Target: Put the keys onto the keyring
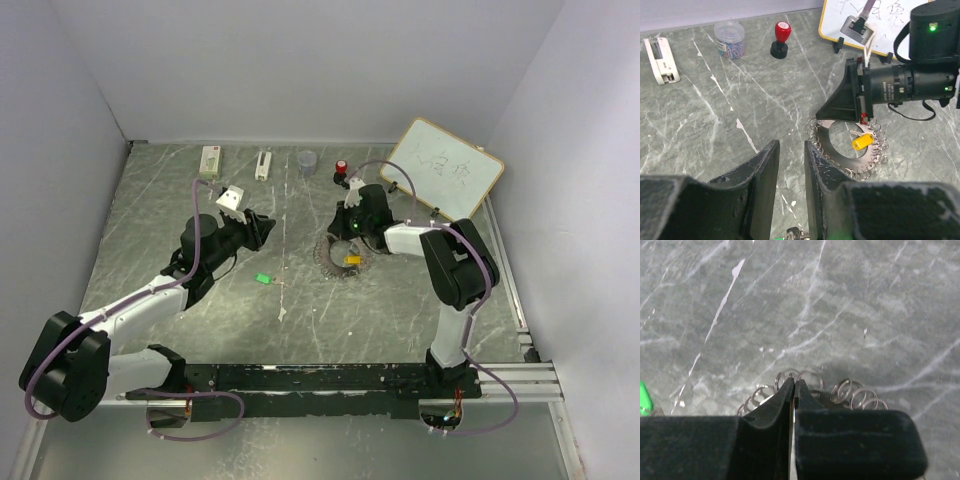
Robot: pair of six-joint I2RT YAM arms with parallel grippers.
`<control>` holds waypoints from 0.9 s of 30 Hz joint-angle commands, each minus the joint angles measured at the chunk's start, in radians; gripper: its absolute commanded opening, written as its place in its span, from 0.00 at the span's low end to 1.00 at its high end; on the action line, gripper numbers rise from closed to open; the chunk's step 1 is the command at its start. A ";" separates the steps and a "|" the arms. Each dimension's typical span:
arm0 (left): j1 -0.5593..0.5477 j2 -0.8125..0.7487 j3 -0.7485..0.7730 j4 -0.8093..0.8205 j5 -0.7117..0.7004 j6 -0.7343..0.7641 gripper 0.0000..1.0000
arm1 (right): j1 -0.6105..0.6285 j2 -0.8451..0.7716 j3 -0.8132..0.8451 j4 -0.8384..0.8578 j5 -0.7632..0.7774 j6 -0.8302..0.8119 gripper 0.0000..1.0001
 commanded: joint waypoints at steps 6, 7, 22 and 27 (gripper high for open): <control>0.015 -0.022 0.028 0.046 0.039 -0.016 0.37 | 0.004 -0.293 -0.234 0.241 -0.089 -0.132 0.00; 0.016 -0.024 0.027 0.047 0.040 -0.016 0.37 | 0.003 -0.321 -0.261 0.265 -0.091 -0.139 0.00; 0.016 -0.054 0.003 0.107 0.133 -0.005 0.37 | 0.003 -0.583 -0.528 0.615 -0.303 -0.190 0.00; 0.017 -0.042 0.002 0.151 0.223 -0.001 0.37 | 0.003 -0.603 -0.551 0.688 -0.357 -0.177 0.00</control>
